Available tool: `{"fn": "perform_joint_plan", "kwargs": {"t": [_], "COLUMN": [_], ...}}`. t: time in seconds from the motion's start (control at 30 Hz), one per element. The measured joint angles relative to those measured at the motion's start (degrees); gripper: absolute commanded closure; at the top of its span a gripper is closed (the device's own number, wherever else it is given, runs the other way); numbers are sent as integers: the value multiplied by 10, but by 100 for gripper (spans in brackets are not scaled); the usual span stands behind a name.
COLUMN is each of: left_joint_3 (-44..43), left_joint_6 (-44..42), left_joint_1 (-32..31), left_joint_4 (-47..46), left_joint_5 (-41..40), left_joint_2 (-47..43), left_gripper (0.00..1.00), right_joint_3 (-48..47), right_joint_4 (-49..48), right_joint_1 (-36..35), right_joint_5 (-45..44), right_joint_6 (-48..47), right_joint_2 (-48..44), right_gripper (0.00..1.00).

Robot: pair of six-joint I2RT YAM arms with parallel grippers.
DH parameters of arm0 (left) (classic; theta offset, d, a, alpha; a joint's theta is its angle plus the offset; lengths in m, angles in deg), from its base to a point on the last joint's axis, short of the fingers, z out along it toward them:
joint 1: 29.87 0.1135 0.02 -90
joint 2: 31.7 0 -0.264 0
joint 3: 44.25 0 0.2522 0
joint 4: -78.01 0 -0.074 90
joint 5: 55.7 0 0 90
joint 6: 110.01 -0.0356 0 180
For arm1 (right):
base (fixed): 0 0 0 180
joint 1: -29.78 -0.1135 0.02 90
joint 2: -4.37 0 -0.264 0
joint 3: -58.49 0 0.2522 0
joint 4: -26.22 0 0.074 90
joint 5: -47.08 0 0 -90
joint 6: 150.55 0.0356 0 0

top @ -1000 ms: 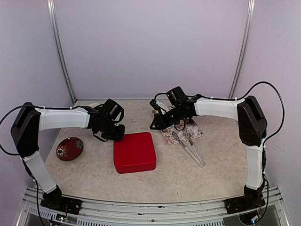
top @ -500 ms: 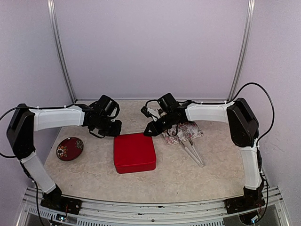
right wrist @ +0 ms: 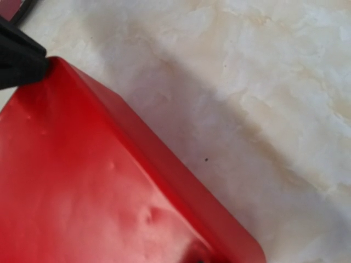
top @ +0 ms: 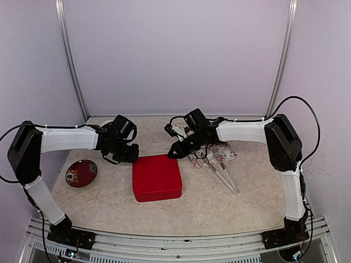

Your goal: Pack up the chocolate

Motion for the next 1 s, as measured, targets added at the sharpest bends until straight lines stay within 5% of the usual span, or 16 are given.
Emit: {"fn": "perform_joint_plan", "kwargs": {"t": [0.43,0.77,1.0], "left_joint_3": [8,-92,-75], "left_joint_6": [1,-4,-4], "left_joint_1": [0,-32,-37], "left_joint_4": [-27,50,57], "left_joint_5": [8,-39,-47], "left_joint_2": [6,-10,-26], "left_gripper": [97,96,97], "right_joint_3": [14,19,21], "right_joint_4": [-18,-24,-26], "right_joint_1": [1,2,2], "right_joint_5": [2,4,4], "right_joint_6": [-3,-2,-2], "right_joint_2": [-4,-6,-7], "right_gripper": [81,81,81]}}
